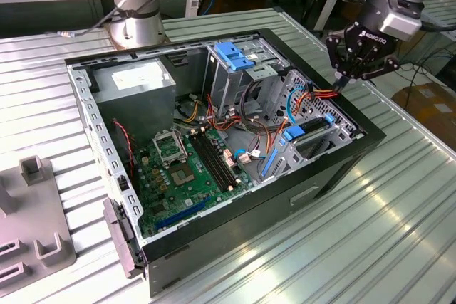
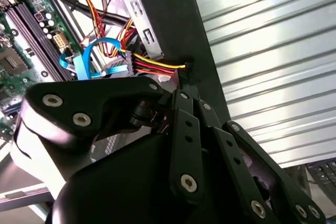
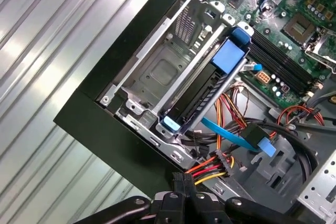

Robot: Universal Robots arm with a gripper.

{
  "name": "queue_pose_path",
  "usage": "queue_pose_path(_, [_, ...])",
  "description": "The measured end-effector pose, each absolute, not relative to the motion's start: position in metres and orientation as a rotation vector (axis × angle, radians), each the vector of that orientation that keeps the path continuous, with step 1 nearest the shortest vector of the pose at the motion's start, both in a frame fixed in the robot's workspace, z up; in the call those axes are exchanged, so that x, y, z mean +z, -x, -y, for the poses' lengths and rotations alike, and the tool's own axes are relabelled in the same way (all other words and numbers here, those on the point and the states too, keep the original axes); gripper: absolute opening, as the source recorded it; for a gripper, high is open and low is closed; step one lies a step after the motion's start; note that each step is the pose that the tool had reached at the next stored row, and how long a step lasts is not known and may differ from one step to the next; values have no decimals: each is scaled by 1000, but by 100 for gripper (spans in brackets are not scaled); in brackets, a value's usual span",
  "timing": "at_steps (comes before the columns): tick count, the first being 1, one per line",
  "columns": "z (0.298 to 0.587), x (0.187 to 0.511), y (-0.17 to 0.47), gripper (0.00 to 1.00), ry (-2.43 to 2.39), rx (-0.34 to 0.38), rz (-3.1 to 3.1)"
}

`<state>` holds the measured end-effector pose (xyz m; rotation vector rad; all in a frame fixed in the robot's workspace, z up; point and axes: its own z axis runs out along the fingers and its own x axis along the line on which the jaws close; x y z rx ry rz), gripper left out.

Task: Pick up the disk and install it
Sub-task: 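Insert the first disk wire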

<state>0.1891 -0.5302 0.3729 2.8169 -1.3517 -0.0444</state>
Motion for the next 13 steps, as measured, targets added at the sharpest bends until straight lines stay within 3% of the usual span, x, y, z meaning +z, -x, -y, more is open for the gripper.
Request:
queue_pose_path(6, [530,373,-194,10,-2852,-44,1274])
queue_pose_path(10, [530,373,-196,30,-2888,-43,1187])
queue_pose_path(13, [530,372,-197,30,-2925,-42,1092])
